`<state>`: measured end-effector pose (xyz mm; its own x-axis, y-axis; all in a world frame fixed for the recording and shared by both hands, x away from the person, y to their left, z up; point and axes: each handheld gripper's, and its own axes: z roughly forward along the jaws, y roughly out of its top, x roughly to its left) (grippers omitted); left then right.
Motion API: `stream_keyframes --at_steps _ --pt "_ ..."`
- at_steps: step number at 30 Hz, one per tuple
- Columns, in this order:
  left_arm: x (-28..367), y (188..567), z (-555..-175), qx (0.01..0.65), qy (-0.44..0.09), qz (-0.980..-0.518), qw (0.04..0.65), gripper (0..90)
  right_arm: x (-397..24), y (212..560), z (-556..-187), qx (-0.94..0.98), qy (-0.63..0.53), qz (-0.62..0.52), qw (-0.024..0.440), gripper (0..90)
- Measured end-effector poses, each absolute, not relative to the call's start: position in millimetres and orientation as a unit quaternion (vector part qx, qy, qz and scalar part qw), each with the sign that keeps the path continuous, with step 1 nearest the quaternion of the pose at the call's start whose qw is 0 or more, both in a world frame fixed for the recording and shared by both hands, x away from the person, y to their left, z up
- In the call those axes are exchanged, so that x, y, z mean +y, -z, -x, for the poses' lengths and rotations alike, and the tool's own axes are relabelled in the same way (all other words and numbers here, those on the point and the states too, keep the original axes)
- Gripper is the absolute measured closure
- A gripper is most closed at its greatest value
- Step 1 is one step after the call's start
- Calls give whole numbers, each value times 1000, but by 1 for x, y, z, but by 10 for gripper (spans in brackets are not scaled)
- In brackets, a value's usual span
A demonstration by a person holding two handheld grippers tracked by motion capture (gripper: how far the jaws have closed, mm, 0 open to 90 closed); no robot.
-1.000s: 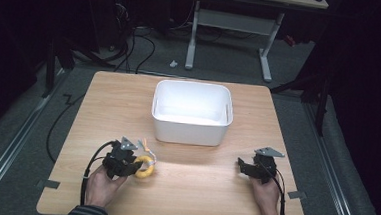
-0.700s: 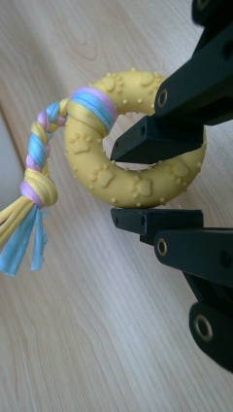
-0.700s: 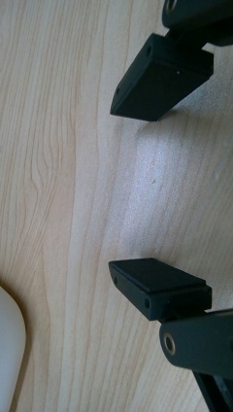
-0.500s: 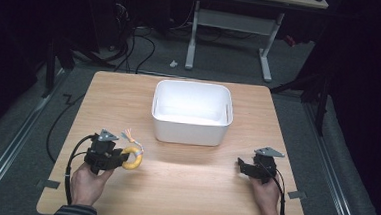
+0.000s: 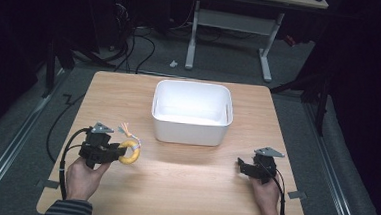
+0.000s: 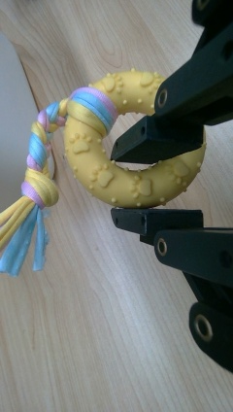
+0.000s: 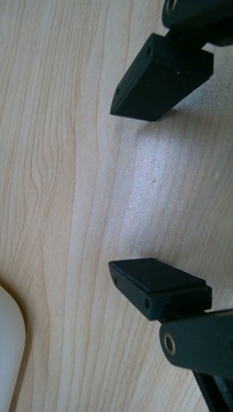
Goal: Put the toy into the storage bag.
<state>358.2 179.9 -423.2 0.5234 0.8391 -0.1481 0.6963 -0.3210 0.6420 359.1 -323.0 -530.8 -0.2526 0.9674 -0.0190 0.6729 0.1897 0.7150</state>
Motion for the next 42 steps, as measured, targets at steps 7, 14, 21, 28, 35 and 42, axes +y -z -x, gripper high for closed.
stream_keyframes --at_steps 7,14,21,28,35,42 --pt "185 408 -363 479 -108 -800 345 681 -323 531 -359 732 -302 -560 244 237" --pt "186 394 -370 479 -104 -799 348 681 -323 531 -359 732 -302 -560 244 237" --pt "182 383 -377 475 -108 -802 347 681 -323 531 -359 732 -301 -560 244 237" --pt "179 365 -384 470 -109 -798 361 681 -323 531 -359 732 -301 -560 244 237" --pt "169 354 -393 463 -108 -803 359 681 -323 531 -359 732 -301 -560 244 238" --pt "155 347 -405 453 -110 -812 352 681 -323 531 -359 733 -301 -559 244 238"
